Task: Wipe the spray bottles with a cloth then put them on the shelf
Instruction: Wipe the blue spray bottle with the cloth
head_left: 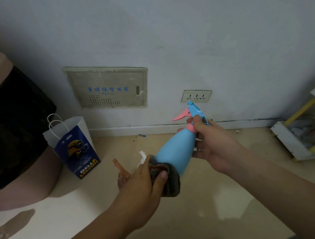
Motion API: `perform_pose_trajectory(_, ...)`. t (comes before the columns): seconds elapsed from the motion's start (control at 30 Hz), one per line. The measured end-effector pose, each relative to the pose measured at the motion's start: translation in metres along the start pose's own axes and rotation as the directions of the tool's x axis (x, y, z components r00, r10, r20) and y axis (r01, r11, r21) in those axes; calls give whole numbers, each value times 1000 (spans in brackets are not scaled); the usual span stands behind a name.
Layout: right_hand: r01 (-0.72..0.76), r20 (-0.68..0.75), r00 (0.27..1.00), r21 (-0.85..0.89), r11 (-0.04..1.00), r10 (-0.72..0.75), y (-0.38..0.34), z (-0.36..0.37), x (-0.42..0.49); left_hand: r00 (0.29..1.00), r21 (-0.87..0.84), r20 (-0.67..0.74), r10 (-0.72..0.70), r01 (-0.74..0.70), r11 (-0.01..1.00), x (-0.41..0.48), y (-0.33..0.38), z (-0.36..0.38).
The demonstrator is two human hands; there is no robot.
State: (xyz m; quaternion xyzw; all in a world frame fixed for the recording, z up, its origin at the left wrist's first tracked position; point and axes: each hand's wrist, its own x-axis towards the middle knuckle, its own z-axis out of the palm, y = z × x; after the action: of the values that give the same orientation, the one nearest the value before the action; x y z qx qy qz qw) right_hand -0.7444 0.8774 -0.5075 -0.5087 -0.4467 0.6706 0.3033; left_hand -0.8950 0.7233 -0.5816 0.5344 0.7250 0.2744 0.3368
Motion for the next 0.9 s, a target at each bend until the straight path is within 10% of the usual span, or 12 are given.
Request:
perform_pose_trajectory(0.33, 7, 58, 998, -82, 997, -2, 24, 35, -23, 917, 327, -248, 311, -223, 918, 6, 24, -2)
perform_pose_trajectory(0.53, -55, 181, 978, -234, 971, 99, 12, 25, -21, 971, -57, -207, 119, -134, 989, 12, 16, -16)
perform_pose_trajectory(0.9, -18, 319, 945, -161, 987, 70, 13, 24, -30, 998, -657, 65, 21, 27, 753, 1, 25, -29)
